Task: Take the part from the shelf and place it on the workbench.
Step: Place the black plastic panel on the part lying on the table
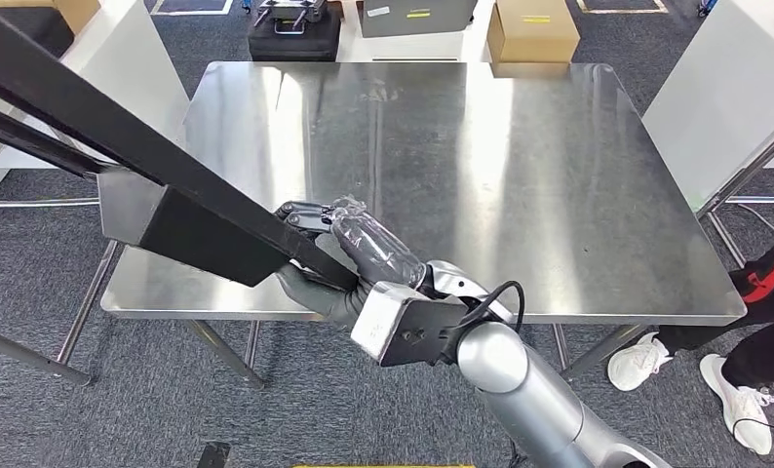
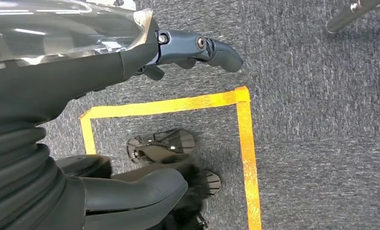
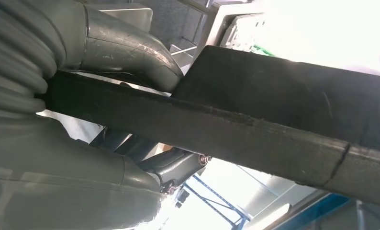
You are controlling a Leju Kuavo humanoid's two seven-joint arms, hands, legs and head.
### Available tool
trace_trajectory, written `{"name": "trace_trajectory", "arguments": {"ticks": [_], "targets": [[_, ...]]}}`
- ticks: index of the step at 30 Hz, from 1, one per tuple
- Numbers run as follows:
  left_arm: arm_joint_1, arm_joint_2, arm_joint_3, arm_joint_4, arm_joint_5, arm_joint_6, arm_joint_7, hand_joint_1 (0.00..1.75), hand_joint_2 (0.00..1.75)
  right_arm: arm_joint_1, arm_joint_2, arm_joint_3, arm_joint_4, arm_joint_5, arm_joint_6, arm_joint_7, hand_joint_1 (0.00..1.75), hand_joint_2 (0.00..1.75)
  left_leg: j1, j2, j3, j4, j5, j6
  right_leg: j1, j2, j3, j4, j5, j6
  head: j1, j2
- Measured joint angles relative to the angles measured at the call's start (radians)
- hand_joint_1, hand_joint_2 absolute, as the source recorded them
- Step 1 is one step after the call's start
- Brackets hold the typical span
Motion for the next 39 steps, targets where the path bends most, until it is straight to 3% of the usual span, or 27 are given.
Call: {"name": "trace_trajectory", "arguments": {"ticks": [1,2,4,6,9,12,19,24,31,39], "targets": [[0.001,0.0,0.0,0.0,0.003,0.001,-0.003,0.0,1.75,-0.001,0.002,0.004,0.002,-0.004,0.0,0.006,1.75,1.75,0.002,0.0,-0.026,0.019,0.002,-0.004,0.0,0.001,0.005,0.0,-0.005,0.0,0.0,0.0],[0.002,0.001,0.0,0.0,0.007,0.002,-0.005,0.0,1.75,-0.004,0.006,0.008,0.005,-0.009,0.001,0.015,1.75,1.75,0.005,0.001,-0.035,0.003,0.026,-0.007,-0.001,0.003,0.011,0.0,-0.011,0.002,0.0,0.0],[0.001,0.002,0.0,0.0,0.015,0.005,-0.002,0.0,1.75,-0.016,0.016,0.02,0.014,-0.022,0.005,0.041,1.75,1.75,0.011,0.005,-0.005,-0.113,0.12,-0.009,-0.002,0.006,0.026,0.001,-0.023,0.009,0.0,0.0],[-0.003,0.001,0.0,0.0,0.02,0.008,0.008,0.0,1.75,-0.038,0.03,0.035,0.032,-0.029,0.007,0.066,1.75,1.75,0.008,0.007,0.032,-0.214,0.166,-0.003,0.0,0.008,0.034,0.003,-0.033,0.019,0.0,0.0],[-0.008,-0.001,0.0,-0.003,0.025,0.012,0.025,0.0,1.75,-0.082,0.053,0.062,0.083,-0.017,0.002,0.115,1.75,1.75,0.002,0.006,0.045,-0.238,0.173,0.011,0.007,0.007,0.031,0.008,-0.043,0.027,0.0,0.0],[-0.013,-0.004,-0.001,-0.007,0.025,0.01,0.039,0.0,1.75,-0.137,0.075,0.093,0.162,0.028,-0.02,0.161,1.75,1.75,-0.001,0.002,0.043,-0.24,0.179,0.011,0.006,0.003,0.033,0.005,-0.044,0.019,0.001,0.0],[-0.017,-0.007,-0.006,-0.015,0.021,0.004,0.06,0.0,1.75,-0.223,0.116,0.153,0.352,0.099,-0.054,0.198,1.75,1.75,-0.004,0.0,0.042,-0.24,0.175,0.018,0.004,0.001,0.037,-0.007,-0.041,0.024,0.001,0.0],[-0.018,-0.006,-0.011,-0.017,0.024,0.0,0.066,0.0,1.75,-0.261,0.13,0.179,0.441,0.145,-0.075,0.219,1.75,1.75,-0.005,0.001,0.042,-0.24,0.175,0.02,0.003,0.001,0.037,-0.008,-0.04,0.039,0.001,0.0],[-0.018,-0.005,-0.034,-0.017,0.046,-0.001,0.073,0.0,1.75,-0.349,0.16,0.213,0.653,0.26,-0.171,0.224,1.75,1.75,-0.002,0.001,0.042,-0.24,0.177,0.021,0.006,0.001,0.036,-0.005,-0.04,0.04,0.001,0.0],[-0.022,-0.007,-0.049,-0.02,0.08,0.019,0.083,0.0,1.75,-0.439,0.177,0.256,0.864,0.417,-0.228,0.301,1.75,1.75,-0.001,0.001,0.042,-0.24,0.177,0.02,0.007,0.001,0.034,-0.003,-0.04,0.039,0.001,0.0]]}}
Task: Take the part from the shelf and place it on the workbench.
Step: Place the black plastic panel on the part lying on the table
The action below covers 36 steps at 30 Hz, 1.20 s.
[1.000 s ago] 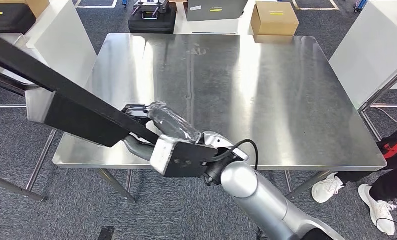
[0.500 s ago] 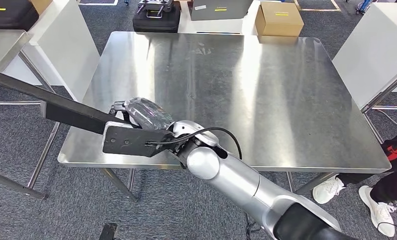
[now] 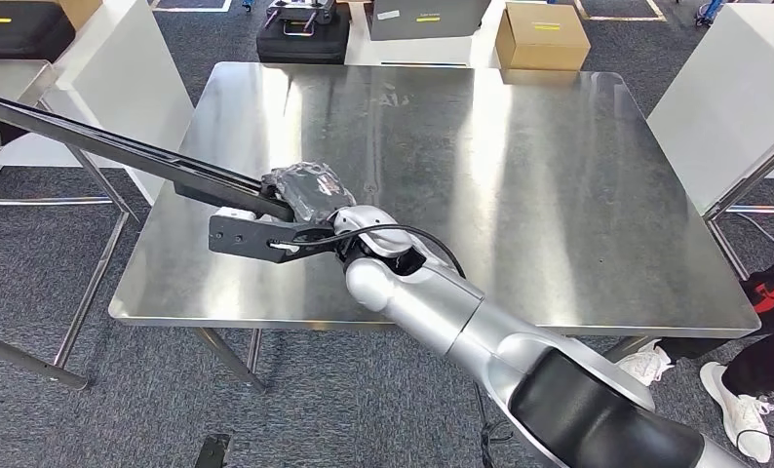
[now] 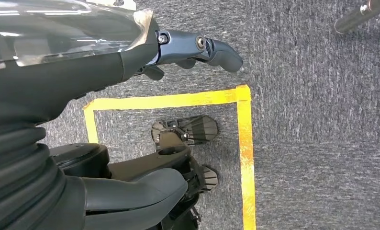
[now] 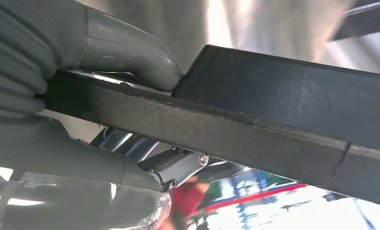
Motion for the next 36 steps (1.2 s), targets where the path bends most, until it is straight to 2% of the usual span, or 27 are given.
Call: {"name": "trace_trajectory", "arguments": {"ticks": [10,19,30,36], "targets": [[0.001,0.001,-0.013,0.0,0.013,-0.001,-0.017,0.0,1.75,-0.044,-0.006,0.039,0.119,0.074,-0.035,0.047,1.75,1.75,0.0,0.001,0.0,0.0,0.0,0.0,0.0,0.0,0.0,0.0,0.0,0.0,0.0,0.0],[0.007,0.001,-0.014,0.0,0.02,0.008,-0.028,0.0,1.75,-0.068,-0.05,0.055,0.176,0.118,-0.049,0.095,1.75,1.75,0.0,0.002,0.0,0.0,0.0,0.0,0.0,0.0,0.0,0.0,0.0,0.0,0.0,0.0],[0.009,0.004,-0.032,0.0,0.023,0.011,-0.052,0.0,1.75,-0.086,-0.136,0.057,0.226,0.216,-0.015,0.22,1.75,1.75,-0.001,0.001,0.0,0.0,0.0,0.0,0.0,0.0,0.0,0.0,0.0,0.0,0.0,0.0],[0.009,0.004,-0.036,0.0,0.031,0.015,-0.059,0.0,1.75,-0.089,-0.167,0.038,0.244,0.235,-0.012,0.237,1.75,1.75,-0.001,0.001,0.0,0.0,0.0,0.0,0.0,0.0,0.0,0.0,0.0,0.0,0.0,0.0]]}}
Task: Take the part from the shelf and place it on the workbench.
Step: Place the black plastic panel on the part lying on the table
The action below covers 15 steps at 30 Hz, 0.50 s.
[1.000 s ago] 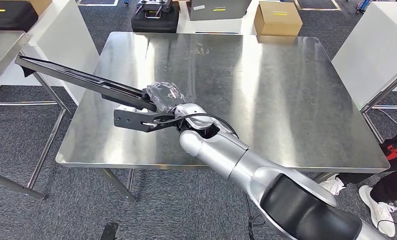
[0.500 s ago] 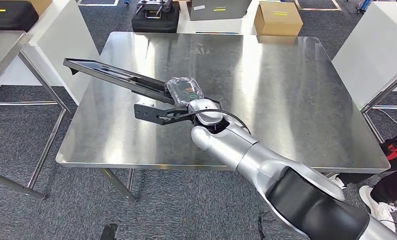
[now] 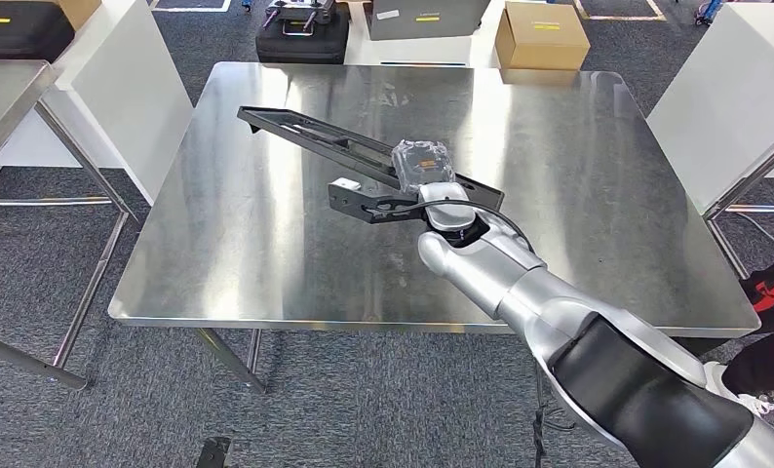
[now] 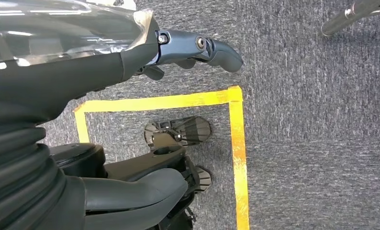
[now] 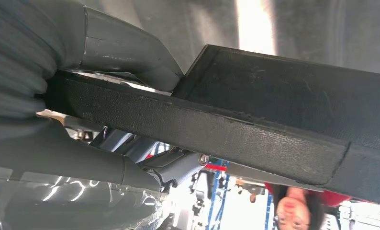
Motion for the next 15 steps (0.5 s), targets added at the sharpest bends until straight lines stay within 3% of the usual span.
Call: {"name": "trace_trajectory", "arguments": {"ticks": [13,15], "targets": [[0.0,0.0,-0.006,0.0,0.005,0.004,-0.016,0.0,1.75,-0.002,-0.009,-0.025,0.01,0.039,0.017,0.005,1.75,1.75,0.0,0.001,0.0,0.0,0.0,0.0,0.001,0.0,0.0,0.0,0.0,0.0,0.0,0.0],[0.0,0.0,-0.007,0.0,0.005,0.003,-0.017,0.0,1.75,-0.002,-0.01,-0.026,0.011,0.04,0.018,0.005,0.87,0.87,0.0,0.001,0.0,0.0,0.0,0.0,0.001,0.0,0.0,0.0,0.0,0.0,0.0,0.0]]}}
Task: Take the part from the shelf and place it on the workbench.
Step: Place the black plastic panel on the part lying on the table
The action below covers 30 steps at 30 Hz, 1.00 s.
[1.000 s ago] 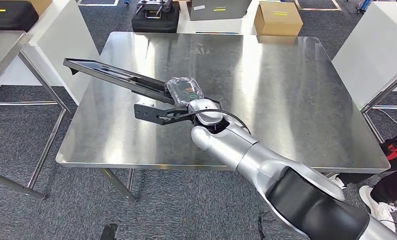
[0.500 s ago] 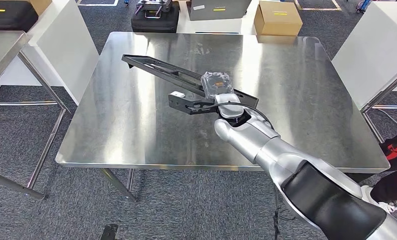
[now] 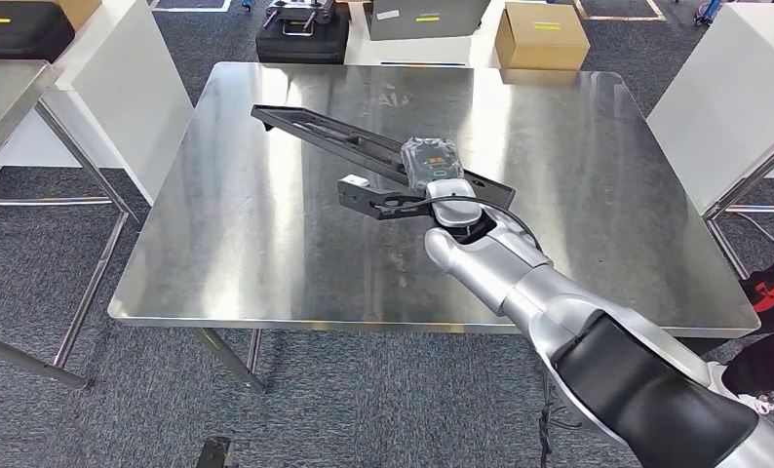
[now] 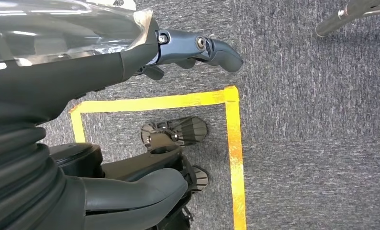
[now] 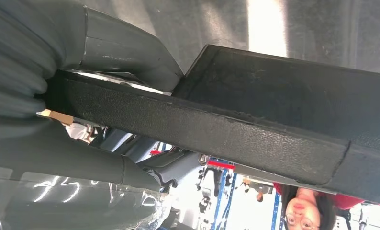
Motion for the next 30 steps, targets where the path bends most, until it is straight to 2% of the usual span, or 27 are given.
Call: {"name": "trace_trajectory", "arguments": {"ticks": [2,6,10,30], "targets": [[0.0,0.0,-0.002,0.0,0.0,-0.002,0.0,0.0,1.75,0.0,-0.001,-0.001,0.0,0.006,0.001,0.0,0.0,0.0,0.0,0.0,0.0,0.0,0.0,0.0,0.0,0.0,0.0,0.0,0.0,0.0,0.0,0.0],[0.0,0.0,-0.005,0.0,0.0,-0.001,-0.002,0.0,1.75,-0.001,-0.001,-0.003,0.0,0.028,0.011,0.0,0.0,0.0,0.0,0.0,0.0,0.0,0.0,0.0,0.0,0.0,0.0,0.0,0.0,0.0,0.0,0.0],[0.0,0.001,-0.005,0.0,0.005,-0.002,-0.005,0.0,0.0,0.0,0.003,-0.005,0.0,0.047,0.024,0.001,0.0,0.0,0.0,0.0,0.0,0.0,0.0,0.0,0.0,0.0,0.0,0.0,0.0,0.0,0.0,0.0],[0.002,0.003,-0.005,0.003,0.019,-0.007,-0.003,0.0,0.0,-0.001,0.031,-0.022,0.0,0.078,0.05,0.007,0.0,0.0,0.0,0.0,0.0,0.0,0.0,0.0,0.001,0.0,0.001,0.0,0.0,0.0,0.0,0.0]]}}
